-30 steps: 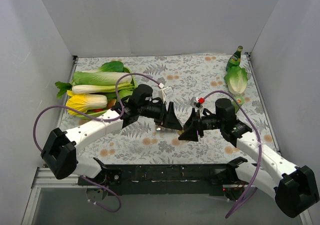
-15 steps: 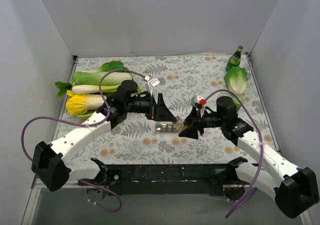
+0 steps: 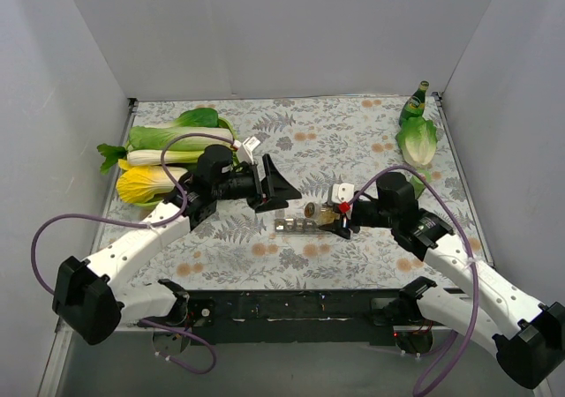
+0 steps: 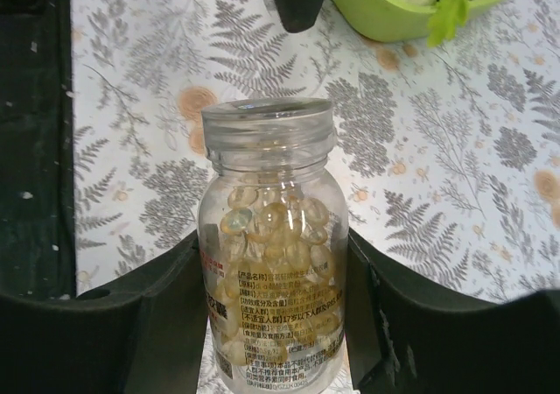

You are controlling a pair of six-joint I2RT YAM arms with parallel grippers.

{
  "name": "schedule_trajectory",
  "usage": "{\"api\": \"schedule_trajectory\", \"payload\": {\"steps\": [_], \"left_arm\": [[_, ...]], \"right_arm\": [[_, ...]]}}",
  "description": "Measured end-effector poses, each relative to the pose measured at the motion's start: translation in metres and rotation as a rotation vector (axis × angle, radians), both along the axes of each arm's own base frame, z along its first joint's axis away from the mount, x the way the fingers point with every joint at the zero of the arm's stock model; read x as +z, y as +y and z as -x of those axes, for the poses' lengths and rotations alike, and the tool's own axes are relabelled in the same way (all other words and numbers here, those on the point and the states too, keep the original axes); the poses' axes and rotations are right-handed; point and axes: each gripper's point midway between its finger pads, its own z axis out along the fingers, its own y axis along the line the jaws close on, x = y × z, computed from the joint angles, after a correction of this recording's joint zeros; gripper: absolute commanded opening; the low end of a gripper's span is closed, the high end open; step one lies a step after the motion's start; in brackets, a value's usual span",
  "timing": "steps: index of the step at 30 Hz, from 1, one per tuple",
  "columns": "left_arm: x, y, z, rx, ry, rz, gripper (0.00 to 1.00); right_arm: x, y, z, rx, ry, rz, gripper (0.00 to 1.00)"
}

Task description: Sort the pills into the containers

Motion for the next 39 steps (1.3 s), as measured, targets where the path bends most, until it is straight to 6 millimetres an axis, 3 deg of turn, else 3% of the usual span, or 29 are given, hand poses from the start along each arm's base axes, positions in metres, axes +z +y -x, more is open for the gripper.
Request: {"api": "schedule_trajectory", "payload": {"steps": [6,12,18,26,32,39], "left_arm": [[0.0,-0.031,0.003,-0.016,0.033,-0.03,0.71],[-0.014,-0.045,0.008,-0.016,0.054,-0.096,0.65],[-0.028,-0.051,0.007,-0.005,0.067,-0.161,0.57],[-0.031,-0.057,0.005,-0.012,0.055,-0.181,0.36],[-0.031,-0.058,0.007,-0.043,0.035,-0.184,0.31],[-0.03,-0.058,0.015,-0.133,-0.02,-0.173,0.29]], "right_arm": [[-0.011,-0.006,-0.015,-0.051,-0.059,0.077,0.09],[-0.013,-0.009,-0.019,-0.074,-0.072,0.093,0.09],[-0.013,-0.009,-0.019,-0.075,-0.072,0.094,0.09],[-0.015,-0.01,-0.017,-0.074,-0.057,0.101,0.09],[-0.016,-0.01,-0.015,-0.077,-0.029,0.095,0.09],[-0.017,-0.006,-0.001,-0.066,0.126,0.04,0.08]]}}
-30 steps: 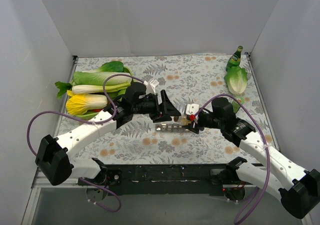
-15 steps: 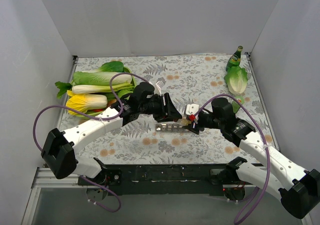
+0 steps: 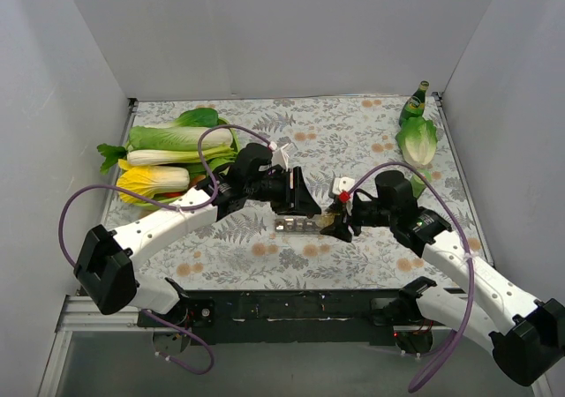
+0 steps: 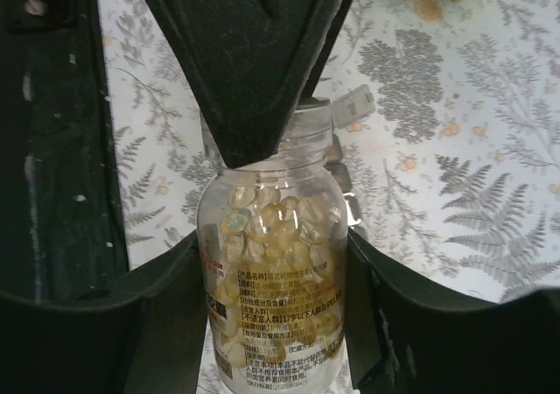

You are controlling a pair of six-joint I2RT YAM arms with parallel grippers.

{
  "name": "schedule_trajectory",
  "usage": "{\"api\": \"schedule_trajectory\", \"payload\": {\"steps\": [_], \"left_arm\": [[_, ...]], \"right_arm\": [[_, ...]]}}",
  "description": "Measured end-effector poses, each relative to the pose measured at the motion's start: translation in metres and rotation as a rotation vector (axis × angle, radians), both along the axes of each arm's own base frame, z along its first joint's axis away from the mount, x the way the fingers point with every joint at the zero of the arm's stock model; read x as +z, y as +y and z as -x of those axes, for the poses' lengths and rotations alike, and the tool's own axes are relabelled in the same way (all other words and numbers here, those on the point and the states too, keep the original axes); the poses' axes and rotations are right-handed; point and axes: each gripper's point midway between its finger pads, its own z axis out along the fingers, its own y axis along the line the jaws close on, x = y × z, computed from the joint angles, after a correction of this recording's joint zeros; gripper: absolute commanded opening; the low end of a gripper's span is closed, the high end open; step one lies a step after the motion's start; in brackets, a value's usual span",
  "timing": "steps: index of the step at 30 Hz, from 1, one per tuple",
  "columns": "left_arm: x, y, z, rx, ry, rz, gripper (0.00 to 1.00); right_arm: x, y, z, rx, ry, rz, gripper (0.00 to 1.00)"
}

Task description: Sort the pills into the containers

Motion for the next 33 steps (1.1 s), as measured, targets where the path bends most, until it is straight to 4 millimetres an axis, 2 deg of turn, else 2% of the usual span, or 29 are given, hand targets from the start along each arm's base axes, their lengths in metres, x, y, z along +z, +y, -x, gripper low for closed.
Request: {"api": "schedule_trajectory", "payload": {"steps": [9,11,15,17,20,28,33], "left_arm": [[0.008,0.007,0.03,-0.296,-0.171,0.067,0.34],[0.008,0.011,0.038,-0.368,-0.193,0.061,0.39],[0.006,0.011,0.044,-0.486,-0.193,0.035,0.59],[0.0,0.009,0.046,-0.535,-0.188,0.017,0.69],[-0.009,0.009,0.052,-0.577,-0.157,-0.007,0.75],[-0.01,0.011,0.048,-0.551,-0.178,-0.057,0.98],[0.005,0.013,0.045,-0.511,-0.219,-0.044,0.98]], "right_arm": [[0.009,0.014,0.045,0.101,0.382,-0.174,0.07],[0.009,0.018,0.056,0.134,0.473,-0.214,0.07],[0.009,0.02,0.07,0.17,0.597,-0.262,0.07],[0.012,0.022,0.071,0.18,0.616,-0.28,0.07],[0.02,0.024,0.07,0.189,0.614,-0.304,0.07],[0.026,0.022,0.066,0.183,0.595,-0.33,0.06],[0.027,0.02,0.065,0.185,0.557,-0.334,0.07]]}}
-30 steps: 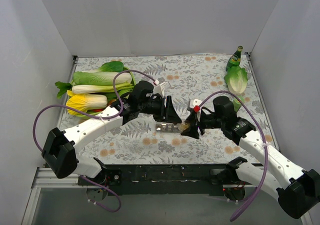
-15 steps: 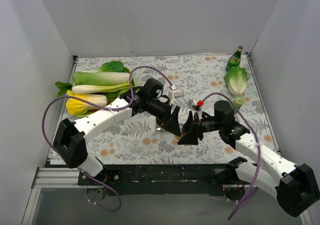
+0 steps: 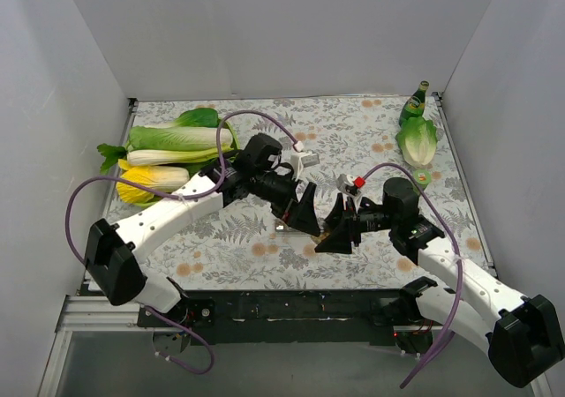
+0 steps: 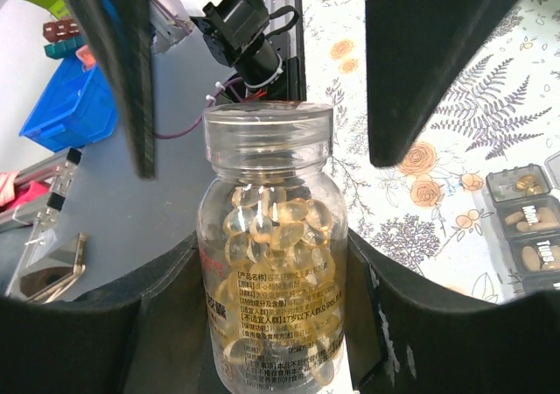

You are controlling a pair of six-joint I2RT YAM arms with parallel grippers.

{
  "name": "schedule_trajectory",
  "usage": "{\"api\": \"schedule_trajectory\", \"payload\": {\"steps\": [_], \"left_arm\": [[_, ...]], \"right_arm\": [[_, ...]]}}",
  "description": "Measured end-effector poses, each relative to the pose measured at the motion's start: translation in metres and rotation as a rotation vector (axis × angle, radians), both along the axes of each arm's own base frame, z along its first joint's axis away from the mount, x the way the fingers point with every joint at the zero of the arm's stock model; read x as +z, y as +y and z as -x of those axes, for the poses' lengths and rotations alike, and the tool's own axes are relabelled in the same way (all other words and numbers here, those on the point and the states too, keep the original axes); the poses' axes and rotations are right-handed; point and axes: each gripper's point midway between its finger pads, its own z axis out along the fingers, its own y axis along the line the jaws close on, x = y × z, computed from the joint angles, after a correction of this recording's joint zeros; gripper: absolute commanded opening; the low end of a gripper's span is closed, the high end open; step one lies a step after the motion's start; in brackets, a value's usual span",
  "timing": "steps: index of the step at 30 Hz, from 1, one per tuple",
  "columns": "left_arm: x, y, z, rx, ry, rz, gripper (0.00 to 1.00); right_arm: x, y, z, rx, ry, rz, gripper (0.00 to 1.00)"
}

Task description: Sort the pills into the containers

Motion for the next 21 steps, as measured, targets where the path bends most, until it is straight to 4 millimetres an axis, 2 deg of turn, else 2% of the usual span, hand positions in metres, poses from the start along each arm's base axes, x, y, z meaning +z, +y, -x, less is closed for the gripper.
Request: {"api": "schedule_trajectory", "payload": {"steps": [4,12,14,15,18,19,21], "left_arm": [[0.023,0.005,-0.002,0.041,-0.035,0.063,0.98],[0.06,0.035,-0.008,0.199,-0.071,0.174,0.97],[0.062,0.039,-0.017,0.279,-0.055,0.169,0.91],[0.063,0.039,-0.021,0.312,-0.035,0.166,0.84],[0.06,0.034,-0.037,0.429,0.063,0.149,0.75],[0.058,0.032,-0.042,0.463,0.095,0.142,0.7],[0.052,0.028,-0.05,0.522,0.146,0.124,0.69]], "right_arm": [[-0.003,-0.001,-0.001,0.003,-0.034,0.006,0.07],[-0.002,-0.003,-0.009,0.001,-0.168,0.033,0.07],[0.0,-0.004,-0.014,-0.01,-0.227,0.05,0.07],[0.001,-0.004,-0.018,-0.017,-0.262,0.059,0.07],[0.001,-0.007,-0.03,-0.047,-0.362,0.096,0.07],[0.0,-0.008,-0.035,-0.06,-0.401,0.114,0.07],[-0.001,-0.01,-0.044,-0.088,-0.465,0.151,0.07]]}}
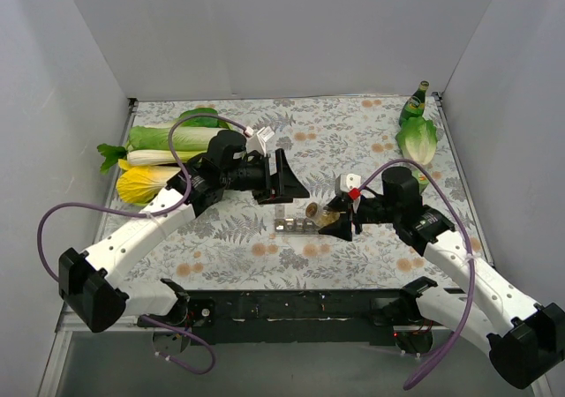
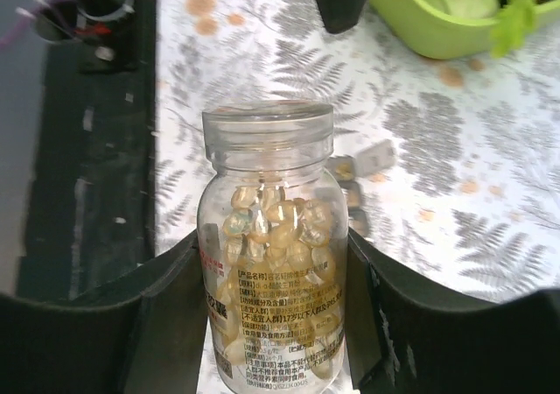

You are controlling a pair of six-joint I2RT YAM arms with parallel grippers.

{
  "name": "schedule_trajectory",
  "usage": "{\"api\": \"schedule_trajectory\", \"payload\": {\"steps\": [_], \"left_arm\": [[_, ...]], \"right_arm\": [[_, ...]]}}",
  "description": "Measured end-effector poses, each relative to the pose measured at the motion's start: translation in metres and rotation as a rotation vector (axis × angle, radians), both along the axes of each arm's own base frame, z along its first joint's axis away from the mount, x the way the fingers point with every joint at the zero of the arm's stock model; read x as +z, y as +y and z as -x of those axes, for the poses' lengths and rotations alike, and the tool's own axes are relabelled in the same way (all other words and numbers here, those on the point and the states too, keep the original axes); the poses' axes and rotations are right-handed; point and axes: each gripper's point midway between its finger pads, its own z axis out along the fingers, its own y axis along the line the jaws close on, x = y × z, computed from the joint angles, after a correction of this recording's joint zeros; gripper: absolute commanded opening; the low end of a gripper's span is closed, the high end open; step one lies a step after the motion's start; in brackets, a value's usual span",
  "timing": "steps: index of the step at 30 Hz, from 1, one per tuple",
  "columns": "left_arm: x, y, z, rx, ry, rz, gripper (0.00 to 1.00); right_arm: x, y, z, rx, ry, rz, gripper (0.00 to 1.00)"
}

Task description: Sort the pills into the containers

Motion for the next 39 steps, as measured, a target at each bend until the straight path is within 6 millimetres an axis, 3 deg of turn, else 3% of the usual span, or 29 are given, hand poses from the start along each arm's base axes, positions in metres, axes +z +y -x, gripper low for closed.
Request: {"api": "schedule_trajectory", "payload": {"steps": [5,13,18,33,39], "left_arm": [[-0.011,-0.009,-0.011,0.092,0.085,-0.019,0.73],[-0.038,-0.031,-0.008,0.16,0.168,-0.085,0.7],[-0.045,-0.035,-0.012,0.194,0.176,-0.106,0.61],[-0.037,-0.041,-0.011,0.171,0.16,-0.08,0.31],[-0.038,-0.04,-0.007,0.113,0.114,-0.085,0.28]], "right_arm": [[-0.002,-0.007,-0.022,-0.08,-0.135,0.079,0.06],[-0.007,-0.013,-0.036,-0.131,-0.207,0.14,0.06],[-0.007,-0.014,-0.038,-0.141,-0.212,0.147,0.06],[-0.01,-0.013,-0.036,-0.142,-0.176,0.147,0.06],[-0.011,-0.01,-0.03,-0.123,-0.141,0.134,0.05]]}}
